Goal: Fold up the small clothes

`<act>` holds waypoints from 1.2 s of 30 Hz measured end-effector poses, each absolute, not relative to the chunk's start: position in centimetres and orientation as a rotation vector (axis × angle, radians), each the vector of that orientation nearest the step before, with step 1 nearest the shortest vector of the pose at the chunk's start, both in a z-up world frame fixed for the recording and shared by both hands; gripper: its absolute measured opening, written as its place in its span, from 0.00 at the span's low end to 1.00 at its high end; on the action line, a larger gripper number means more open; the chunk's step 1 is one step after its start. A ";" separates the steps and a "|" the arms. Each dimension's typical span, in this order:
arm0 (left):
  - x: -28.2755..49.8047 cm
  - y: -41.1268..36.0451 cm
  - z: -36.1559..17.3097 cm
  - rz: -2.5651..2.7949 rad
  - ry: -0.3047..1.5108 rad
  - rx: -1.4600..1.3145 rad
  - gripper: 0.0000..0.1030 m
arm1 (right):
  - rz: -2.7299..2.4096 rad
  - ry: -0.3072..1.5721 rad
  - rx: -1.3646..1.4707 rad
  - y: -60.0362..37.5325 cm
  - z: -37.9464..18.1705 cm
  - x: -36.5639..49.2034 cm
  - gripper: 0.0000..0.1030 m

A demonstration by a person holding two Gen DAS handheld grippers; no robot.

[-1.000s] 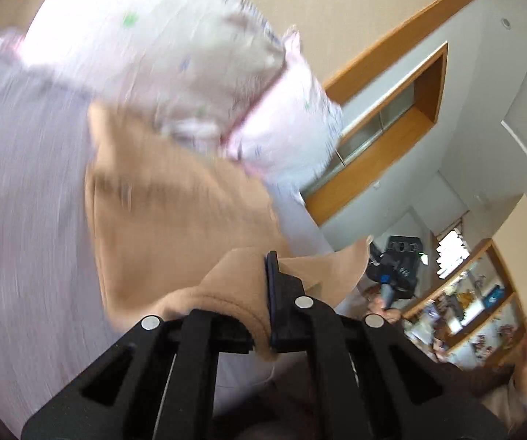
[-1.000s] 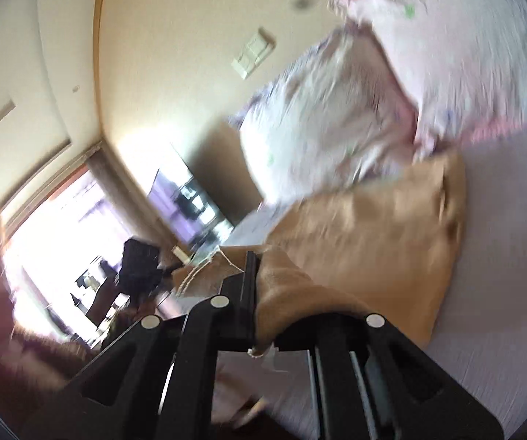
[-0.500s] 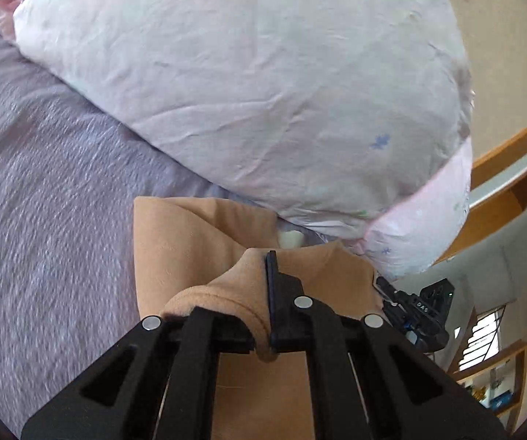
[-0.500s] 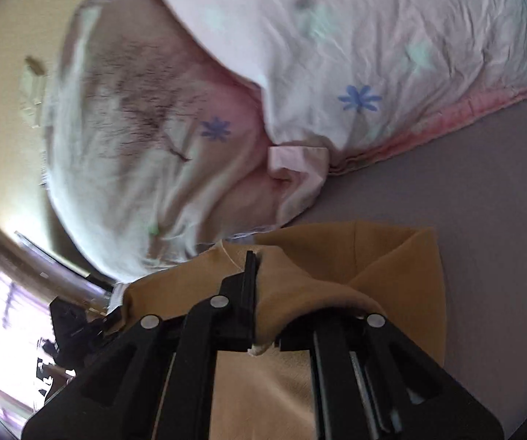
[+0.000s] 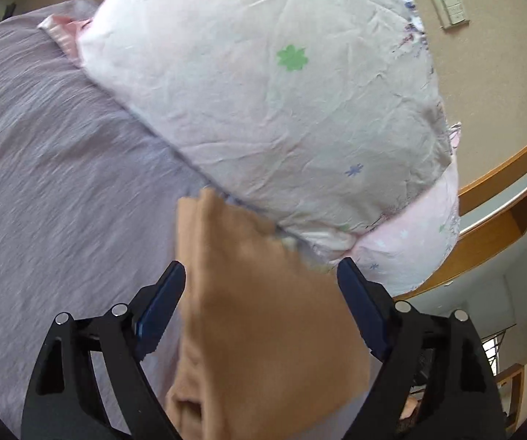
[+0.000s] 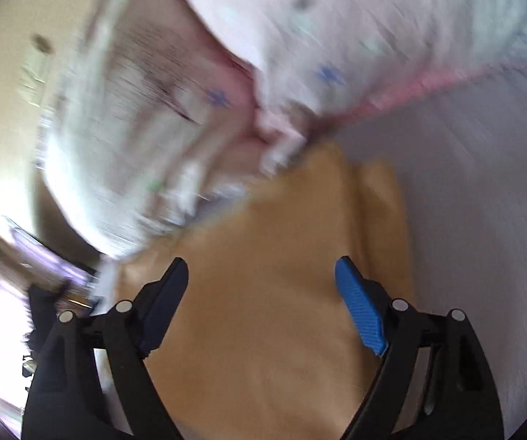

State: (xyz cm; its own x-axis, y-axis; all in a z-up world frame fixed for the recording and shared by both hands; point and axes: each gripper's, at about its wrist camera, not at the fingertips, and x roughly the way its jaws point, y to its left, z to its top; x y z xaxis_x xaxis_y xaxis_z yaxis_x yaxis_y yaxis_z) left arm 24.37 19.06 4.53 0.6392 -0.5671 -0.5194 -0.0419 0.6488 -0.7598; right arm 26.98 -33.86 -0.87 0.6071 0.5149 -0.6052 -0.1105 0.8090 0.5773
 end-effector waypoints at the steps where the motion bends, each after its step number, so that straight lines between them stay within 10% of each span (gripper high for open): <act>1: 23.7 19.1 4.2 -0.334 0.873 -0.812 0.83 | 0.384 0.829 0.523 -34.0 -0.7 26.5 0.77; 13: 21.9 14.1 1.6 -0.339 1.000 -0.680 0.81 | 0.552 0.528 0.733 -37.8 1.0 22.8 0.88; 15: 22.1 13.4 1.7 -0.263 0.996 -0.631 0.67 | 0.562 0.524 0.766 -38.2 0.9 23.0 0.88; 18: 22.8 12.3 1.0 -0.241 1.059 -0.598 0.20 | 0.569 0.531 0.790 -38.6 0.5 23.5 0.88; 26: 23.6 9.2 6.8 -0.503 0.921 -0.785 0.19 | 0.572 0.443 0.848 -40.6 1.3 22.8 0.88; 36: 29.1 -16.3 7.0 -0.932 1.092 -0.696 0.31 | 0.433 0.395 0.777 -42.8 1.9 21.7 0.88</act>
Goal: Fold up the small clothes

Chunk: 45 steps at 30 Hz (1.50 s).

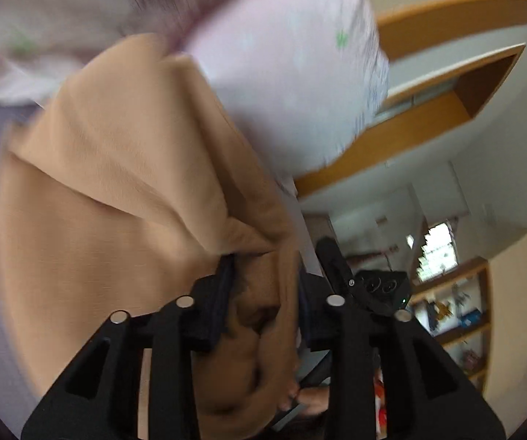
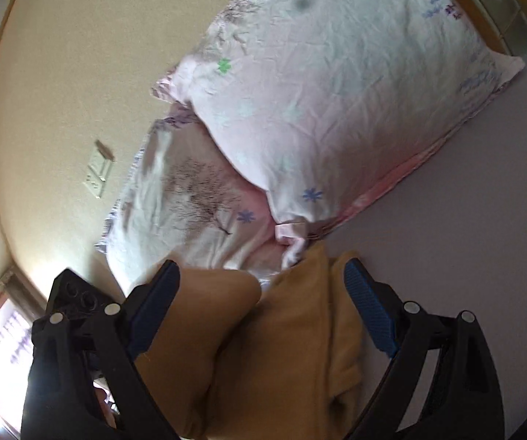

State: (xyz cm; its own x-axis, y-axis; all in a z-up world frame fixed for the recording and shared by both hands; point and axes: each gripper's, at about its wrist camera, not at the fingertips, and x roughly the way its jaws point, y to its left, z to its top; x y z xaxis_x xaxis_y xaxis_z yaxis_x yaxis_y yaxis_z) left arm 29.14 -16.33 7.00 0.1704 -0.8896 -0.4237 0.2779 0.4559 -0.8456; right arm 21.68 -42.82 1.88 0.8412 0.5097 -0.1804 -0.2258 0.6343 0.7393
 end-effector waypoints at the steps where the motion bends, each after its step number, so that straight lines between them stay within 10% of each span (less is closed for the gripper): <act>1: 29.4 -17.6 6.2 -0.992 1.124 -0.747 0.31 | 0.432 0.405 0.786 -43.0 1.7 21.8 0.88; 3: 29.1 -18.2 6.4 -1.053 1.110 -0.787 0.33 | 0.427 0.410 0.781 -43.0 1.7 21.7 0.88; 6: 28.0 -15.2 8.7 -0.966 0.985 -0.681 0.67 | 0.439 0.404 0.745 -42.8 2.3 21.5 0.88; 12: 25.3 -10.4 10.1 -0.652 0.896 -0.310 0.73 | 0.437 0.626 0.613 -41.2 2.2 23.5 0.88; 18: 28.6 -7.8 3.5 -0.519 1.103 -0.388 0.73 | 0.453 0.897 0.606 -39.8 -1.2 25.8 0.87; 25: 30.0 -8.5 0.6 -0.604 1.141 -0.510 0.72 | 0.498 0.946 0.625 -39.2 -2.8 26.0 0.51; 31: 28.5 -4.8 1.3 -0.696 1.109 -0.592 0.30 | 0.599 0.876 0.716 -38.4 -2.4 25.2 0.30; 40: 24.2 3.9 5.3 -0.509 0.896 -0.447 0.32 | 0.542 0.817 0.542 -33.9 0.2 22.7 0.45; 45: 18.6 2.1 8.2 -0.637 0.766 -0.338 0.56 | 0.626 0.633 0.476 -34.0 4.1 16.0 0.41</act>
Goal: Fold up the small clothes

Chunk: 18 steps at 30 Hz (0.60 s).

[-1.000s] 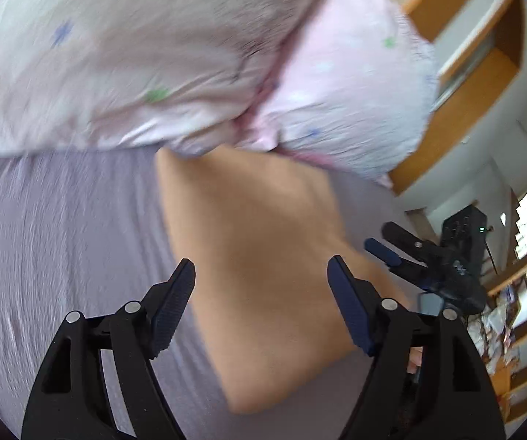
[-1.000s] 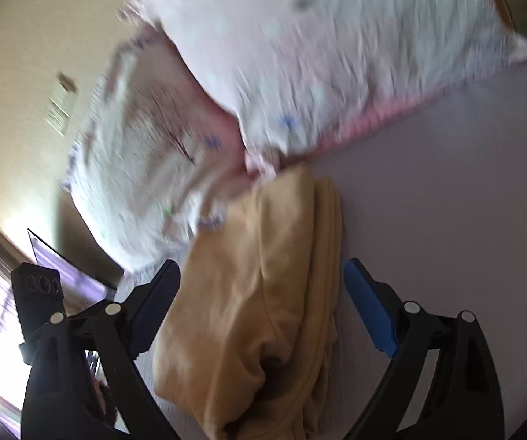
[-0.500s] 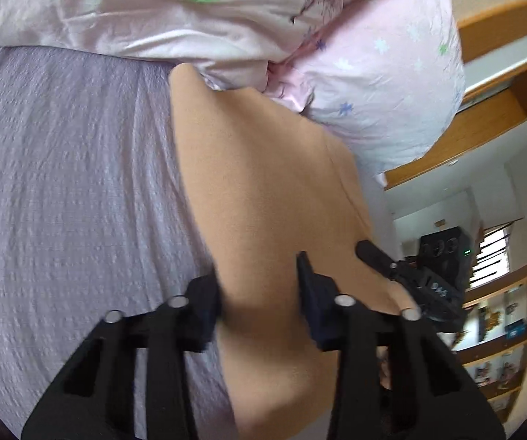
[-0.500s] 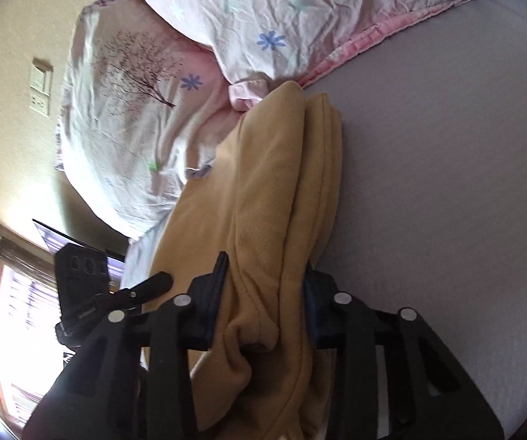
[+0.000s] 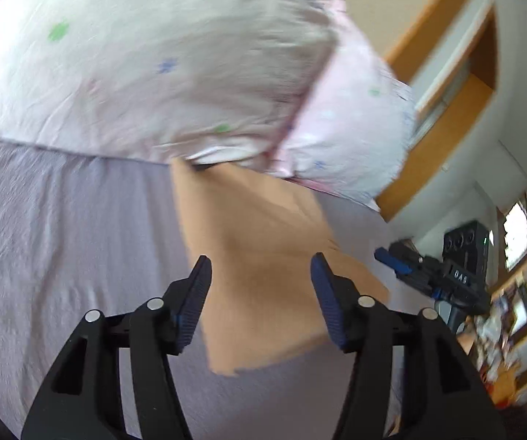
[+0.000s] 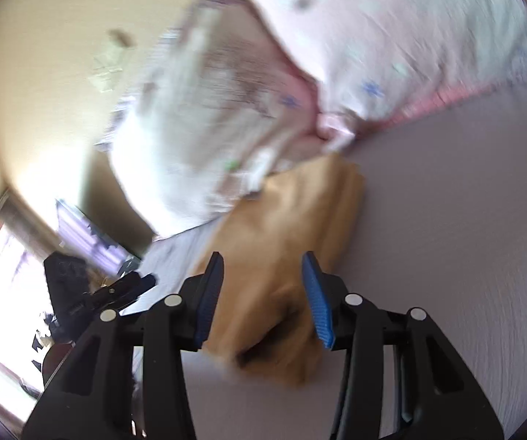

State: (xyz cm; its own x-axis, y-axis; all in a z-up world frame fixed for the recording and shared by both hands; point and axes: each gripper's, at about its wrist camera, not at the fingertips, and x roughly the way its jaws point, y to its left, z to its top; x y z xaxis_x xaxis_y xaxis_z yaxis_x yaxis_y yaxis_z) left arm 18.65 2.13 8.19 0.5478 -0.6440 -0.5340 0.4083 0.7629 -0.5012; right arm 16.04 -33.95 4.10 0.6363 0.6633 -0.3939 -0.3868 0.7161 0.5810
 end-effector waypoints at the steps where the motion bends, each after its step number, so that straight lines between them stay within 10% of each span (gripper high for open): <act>1: 18.3 0.7 8.3 -0.658 0.763 -0.310 0.58 | 0.652 0.590 0.423 -33.1 4.9 15.0 0.40; 14: 15.8 -5.6 4.5 -0.662 0.904 -0.023 0.64 | 0.549 0.842 0.316 -29.2 -1.1 14.8 0.44; 18: 15.0 -3.5 5.8 -0.659 0.885 -0.118 0.74 | 0.511 0.720 0.306 -30.4 1.3 10.9 0.85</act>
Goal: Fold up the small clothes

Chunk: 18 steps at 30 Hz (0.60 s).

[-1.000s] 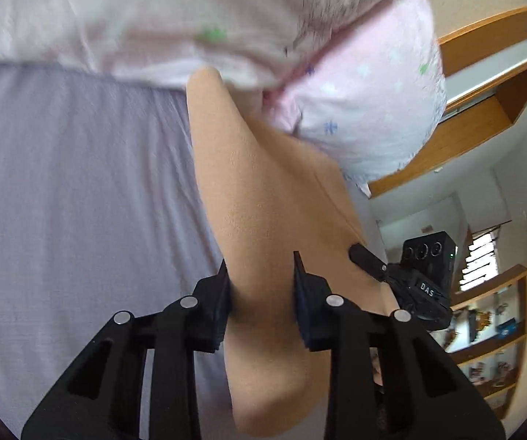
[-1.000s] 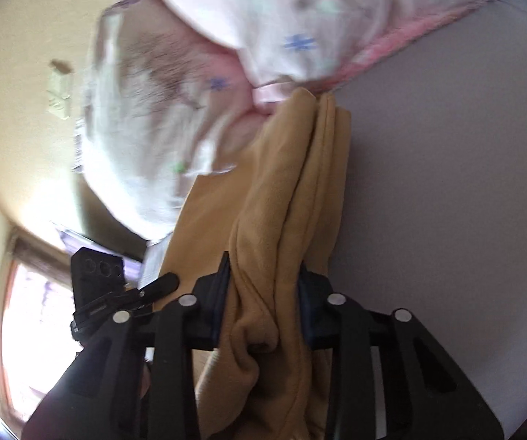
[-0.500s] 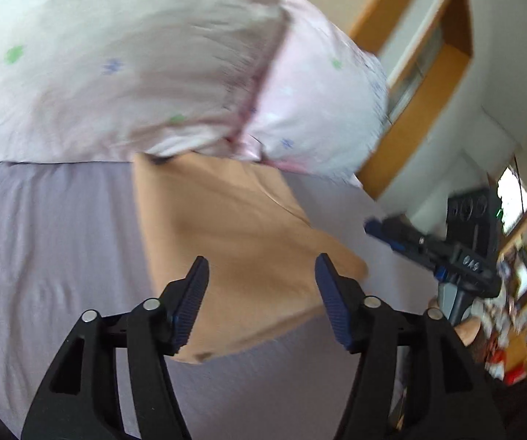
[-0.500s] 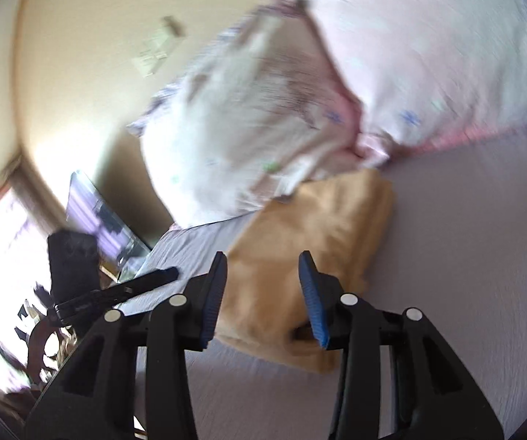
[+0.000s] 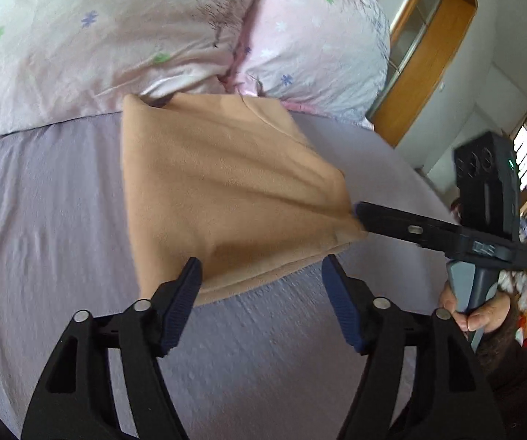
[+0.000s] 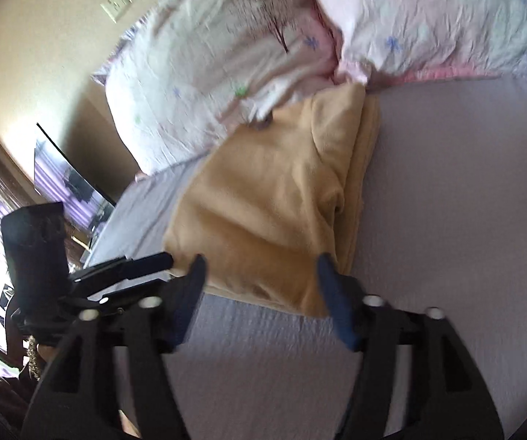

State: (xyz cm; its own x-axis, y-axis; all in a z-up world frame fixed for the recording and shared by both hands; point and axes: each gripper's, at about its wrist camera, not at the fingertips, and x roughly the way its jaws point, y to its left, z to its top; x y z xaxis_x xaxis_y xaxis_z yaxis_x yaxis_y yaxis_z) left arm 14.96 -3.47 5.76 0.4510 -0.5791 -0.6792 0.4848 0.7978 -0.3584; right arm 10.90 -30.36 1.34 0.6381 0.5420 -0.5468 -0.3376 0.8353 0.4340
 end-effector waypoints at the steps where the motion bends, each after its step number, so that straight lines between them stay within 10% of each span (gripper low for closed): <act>1: 14.7 -3.0 6.1 -0.631 0.877 -0.123 0.86 | 0.492 0.689 0.283 -30.0 1.8 10.2 0.93; 18: 14.9 -2.6 2.9 -0.270 1.006 0.087 0.98 | 0.099 0.849 0.013 -25.0 -2.3 9.4 0.98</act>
State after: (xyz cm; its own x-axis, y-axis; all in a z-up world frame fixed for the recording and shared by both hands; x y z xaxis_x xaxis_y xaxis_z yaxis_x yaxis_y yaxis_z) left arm 14.86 -2.62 2.86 0.5053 -0.1831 -0.8433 0.2632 0.9634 -0.0515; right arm 9.40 -25.03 -2.30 0.6562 0.0922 -0.7489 -0.0821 0.9953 0.0507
